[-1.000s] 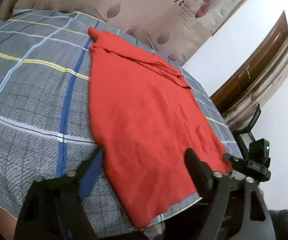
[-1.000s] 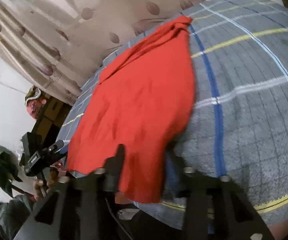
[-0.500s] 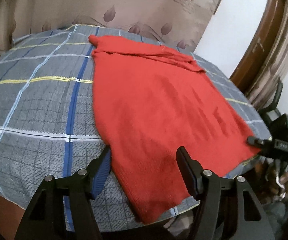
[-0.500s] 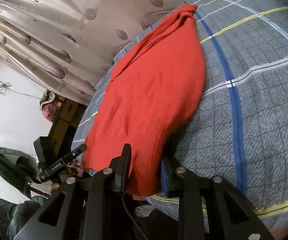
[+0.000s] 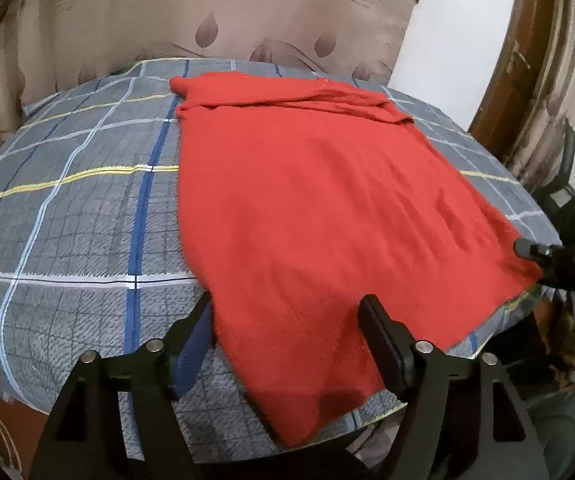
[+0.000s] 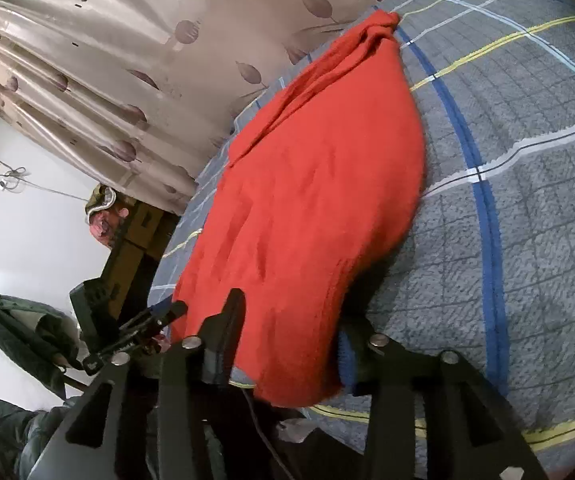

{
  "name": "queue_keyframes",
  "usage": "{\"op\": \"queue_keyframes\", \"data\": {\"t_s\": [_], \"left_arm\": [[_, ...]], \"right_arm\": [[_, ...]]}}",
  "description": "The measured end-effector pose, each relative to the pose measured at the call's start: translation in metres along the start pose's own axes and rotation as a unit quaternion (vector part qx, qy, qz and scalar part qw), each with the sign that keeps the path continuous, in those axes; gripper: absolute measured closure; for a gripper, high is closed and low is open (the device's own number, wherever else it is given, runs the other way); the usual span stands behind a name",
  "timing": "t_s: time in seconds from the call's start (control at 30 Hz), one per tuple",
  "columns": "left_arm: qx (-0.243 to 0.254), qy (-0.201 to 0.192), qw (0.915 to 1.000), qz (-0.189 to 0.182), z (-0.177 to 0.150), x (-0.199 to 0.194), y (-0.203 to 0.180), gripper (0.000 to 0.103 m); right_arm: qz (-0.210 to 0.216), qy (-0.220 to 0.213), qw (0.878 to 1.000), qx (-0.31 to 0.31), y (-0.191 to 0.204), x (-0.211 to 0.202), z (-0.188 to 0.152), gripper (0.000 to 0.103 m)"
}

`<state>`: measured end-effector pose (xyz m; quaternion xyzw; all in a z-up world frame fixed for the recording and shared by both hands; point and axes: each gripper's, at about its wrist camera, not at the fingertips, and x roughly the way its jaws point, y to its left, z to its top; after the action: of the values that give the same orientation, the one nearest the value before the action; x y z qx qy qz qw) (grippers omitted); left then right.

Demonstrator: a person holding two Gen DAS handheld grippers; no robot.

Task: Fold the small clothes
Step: 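Grasp the sweater hem with the right gripper, then grasp the sweater hem with the left gripper beside the right gripper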

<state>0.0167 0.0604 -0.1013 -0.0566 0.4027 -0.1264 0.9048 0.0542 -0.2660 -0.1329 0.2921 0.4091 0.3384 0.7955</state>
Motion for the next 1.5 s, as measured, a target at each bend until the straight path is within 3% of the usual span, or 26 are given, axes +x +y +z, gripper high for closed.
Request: {"op": "queue_keyframes", "data": {"t_s": [0.5, 0.6, 0.7, 0.77, 0.93, 1.0, 1.1, 1.13, 1.17, 1.27, 1.33, 1.5], "left_arm": [[-0.007, -0.007, 0.9999, -0.014, -0.002, -0.001, 0.003, 0.028], [-0.009, -0.011, 0.9998, -0.011, -0.002, -0.002, 0.005, 0.034], [-0.01, -0.013, 0.9999, 0.002, -0.002, -0.002, 0.007, 0.053], [-0.029, -0.013, 0.9992, -0.024, -0.001, -0.003, 0.016, 0.075], [-0.107, -0.007, 0.9861, -0.128, -0.003, -0.003, 0.05, 0.076], [-0.101, -0.001, 0.9851, -0.139, -0.004, -0.004, 0.053, 0.076], [-0.081, 0.015, 0.9845, -0.155, -0.005, -0.006, 0.048, 0.073], [-0.081, 0.022, 0.9826, -0.165, -0.006, -0.005, 0.047, 0.068], [-0.085, 0.026, 0.9799, -0.179, -0.006, -0.005, 0.046, 0.058], [-0.106, 0.062, 0.9606, -0.25, -0.009, 0.001, 0.046, 0.032], [-0.123, 0.095, 0.9476, -0.279, -0.015, 0.011, 0.043, 0.028], [-0.158, 0.077, 0.9414, -0.288, -0.017, 0.013, 0.051, 0.028]], "right_arm": [[0.011, -0.004, 1.0, 0.004, -0.004, -0.001, -0.001, 0.061], [-0.013, -0.006, 1.0, -0.007, 0.0, -0.001, -0.002, 0.071], [-0.044, -0.004, 0.999, -0.014, 0.001, 0.0, -0.002, 0.087], [-0.044, -0.003, 0.999, -0.012, -0.001, 0.0, -0.002, 0.09], [-0.037, 0.005, 0.999, -0.015, -0.001, 0.0, -0.003, 0.09], [-0.032, 0.008, 0.999, -0.015, -0.001, 0.0, -0.002, 0.09], [-0.015, 0.013, 1.0, -0.003, -0.005, -0.001, -0.002, 0.086], [-0.011, 0.012, 1.0, 0.0, -0.006, -0.001, -0.001, 0.086], [-0.009, 0.013, 1.0, 0.001, -0.006, -0.001, -0.002, 0.085], [0.003, 0.018, 1.0, -0.001, -0.005, 0.0, -0.003, 0.079], [0.01, 0.023, 1.0, -0.004, -0.003, 0.001, -0.003, 0.076], [0.017, 0.027, 0.999, 0.0, -0.006, 0.002, 0.0, 0.075]]}}
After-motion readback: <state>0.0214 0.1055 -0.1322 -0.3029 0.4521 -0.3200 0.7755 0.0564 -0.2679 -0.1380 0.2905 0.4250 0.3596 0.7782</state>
